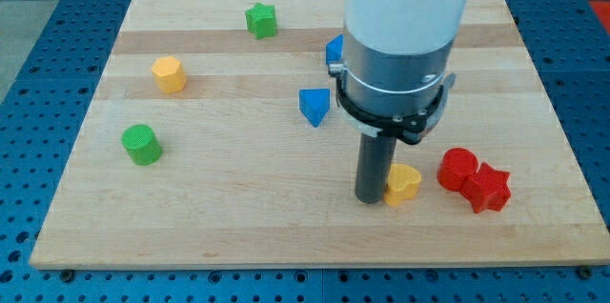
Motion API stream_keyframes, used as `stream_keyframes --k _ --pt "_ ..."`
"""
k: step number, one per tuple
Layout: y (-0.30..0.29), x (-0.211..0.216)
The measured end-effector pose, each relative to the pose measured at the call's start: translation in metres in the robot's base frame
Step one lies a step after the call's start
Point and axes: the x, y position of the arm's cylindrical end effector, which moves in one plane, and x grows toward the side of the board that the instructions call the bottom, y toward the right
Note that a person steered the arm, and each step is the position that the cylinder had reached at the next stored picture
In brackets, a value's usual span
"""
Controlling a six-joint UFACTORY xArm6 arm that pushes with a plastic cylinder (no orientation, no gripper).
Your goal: Push the green circle a bit up
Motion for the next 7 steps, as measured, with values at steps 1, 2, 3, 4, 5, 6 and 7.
stream_keyframes --k 1,2,3,4,5,6,7 --pt "0.006 0.0" --pt "0.036 0.0" --pt "0.039 0.0" --pt "0.002 -0.014" --pt "-0.06 -0.017" --pt "-0.114 -0.012" --pt "-0.182 -0.012"
